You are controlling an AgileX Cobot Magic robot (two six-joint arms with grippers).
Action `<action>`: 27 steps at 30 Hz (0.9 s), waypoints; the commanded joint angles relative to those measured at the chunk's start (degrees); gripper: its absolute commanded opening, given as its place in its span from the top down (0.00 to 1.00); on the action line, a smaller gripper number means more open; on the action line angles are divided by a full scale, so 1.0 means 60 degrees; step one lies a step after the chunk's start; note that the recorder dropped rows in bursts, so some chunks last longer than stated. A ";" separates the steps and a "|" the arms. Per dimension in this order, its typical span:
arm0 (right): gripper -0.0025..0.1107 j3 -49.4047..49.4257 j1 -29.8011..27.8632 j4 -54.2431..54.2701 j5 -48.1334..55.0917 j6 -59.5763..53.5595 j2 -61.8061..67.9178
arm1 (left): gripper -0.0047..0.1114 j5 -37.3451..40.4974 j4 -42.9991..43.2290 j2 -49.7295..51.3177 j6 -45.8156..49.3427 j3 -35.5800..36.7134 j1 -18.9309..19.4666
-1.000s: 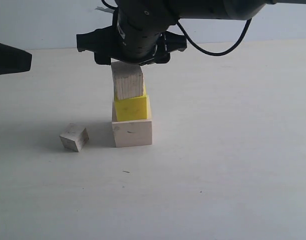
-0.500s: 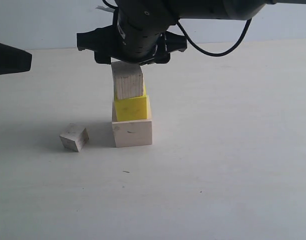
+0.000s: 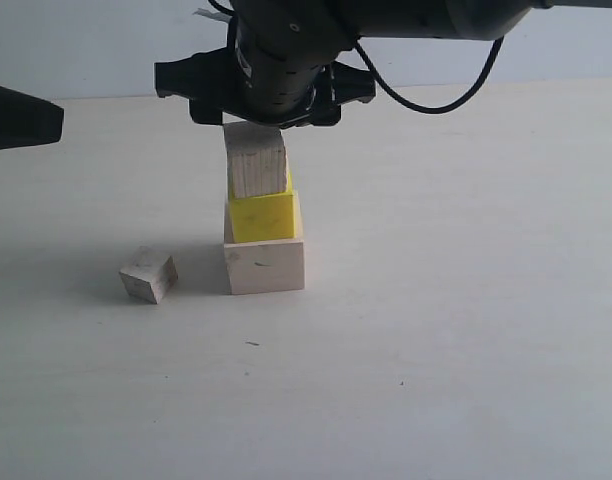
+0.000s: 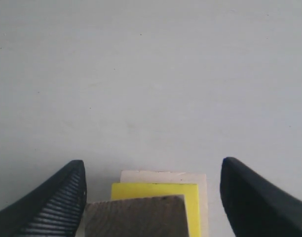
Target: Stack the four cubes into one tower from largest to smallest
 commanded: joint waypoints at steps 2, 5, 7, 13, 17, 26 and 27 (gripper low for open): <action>0.34 -0.0069 0.0014 -0.0316 0.0091 0.0248 -0.0018 | 0.96 0.0010 -0.0106 0.0012 -0.0006 0.0010 -0.0061; 0.34 -0.0069 0.0014 -0.0316 0.0099 0.0248 -0.0018 | 0.96 0.0010 -0.0106 0.0012 -0.0006 0.0010 -0.0061; 0.34 -0.0069 0.0014 -0.0316 -0.0017 0.0248 -0.0018 | 0.96 0.0010 -0.0106 0.0012 -0.0006 0.0010 -0.0061; 0.34 -0.0069 0.0014 0.0065 -0.0303 -0.0515 -0.0018 | 0.96 0.0010 -0.0106 0.0012 -0.0006 0.0010 -0.0061; 0.34 -0.0069 0.0014 0.0319 -0.0303 -0.1045 -0.0018 | 0.96 -0.0009 -0.0106 0.0012 -0.0006 0.0010 -0.0061; 0.34 -0.0069 0.0014 0.0299 -0.0010 -0.1114 -0.0018 | 0.96 0.0009 -0.0106 0.0012 -0.0006 0.0010 -0.0061; 0.34 -0.0069 0.0014 0.0299 0.0012 -0.1136 -0.0018 | 0.96 0.0009 -0.0106 0.0012 -0.0006 0.0010 -0.0061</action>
